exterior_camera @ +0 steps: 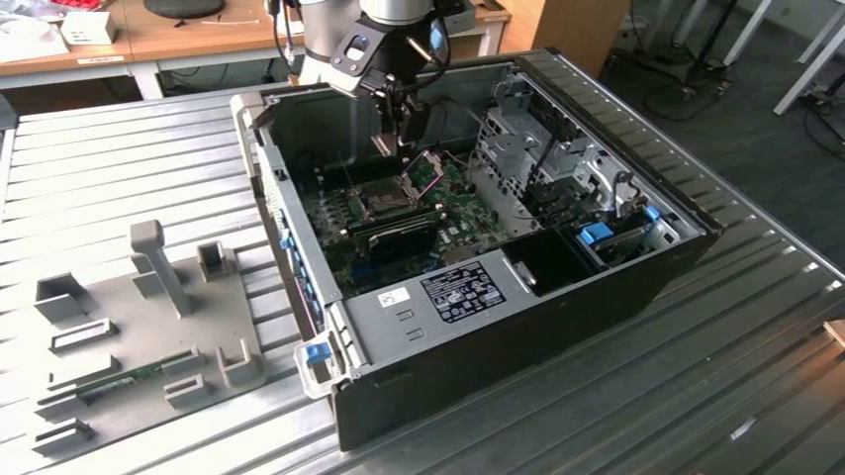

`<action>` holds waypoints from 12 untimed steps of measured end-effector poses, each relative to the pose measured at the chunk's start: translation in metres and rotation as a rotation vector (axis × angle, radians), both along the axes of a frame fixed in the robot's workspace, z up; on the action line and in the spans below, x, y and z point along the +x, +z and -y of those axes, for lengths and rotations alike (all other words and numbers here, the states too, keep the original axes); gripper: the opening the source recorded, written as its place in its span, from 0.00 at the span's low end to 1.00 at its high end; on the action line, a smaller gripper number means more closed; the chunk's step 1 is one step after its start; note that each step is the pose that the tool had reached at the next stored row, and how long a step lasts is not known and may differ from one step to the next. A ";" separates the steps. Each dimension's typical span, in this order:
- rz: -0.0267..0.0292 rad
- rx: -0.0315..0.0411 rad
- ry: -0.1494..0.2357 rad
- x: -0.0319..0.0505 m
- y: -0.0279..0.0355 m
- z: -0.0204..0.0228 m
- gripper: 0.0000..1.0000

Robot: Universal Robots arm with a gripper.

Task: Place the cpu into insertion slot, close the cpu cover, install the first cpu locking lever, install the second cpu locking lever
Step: 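Place the cpu into insertion slot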

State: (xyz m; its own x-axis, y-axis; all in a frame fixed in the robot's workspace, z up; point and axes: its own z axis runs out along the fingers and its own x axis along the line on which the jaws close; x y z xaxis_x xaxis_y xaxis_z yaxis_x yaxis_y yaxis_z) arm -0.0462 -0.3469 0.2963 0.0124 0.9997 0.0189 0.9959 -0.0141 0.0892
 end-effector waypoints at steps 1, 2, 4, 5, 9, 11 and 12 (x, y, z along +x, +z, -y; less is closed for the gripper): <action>0.0000 0.0000 0.000 0.0000 -0.0001 0.0000 0.54; 0.0002 0.0003 0.000 0.0000 -0.0004 0.0000 0.54; 0.0002 0.0003 0.000 0.0000 -0.0013 0.0000 0.54; 0.0000 0.0001 0.000 0.0000 -0.0017 0.0000 0.54; -0.0001 -0.0002 0.000 0.0000 -0.0022 0.0000 0.54; 0.0000 0.0000 0.000 0.0000 -0.0023 0.0000 0.54; 0.0000 0.0000 0.000 0.0000 -0.0053 0.0000 0.54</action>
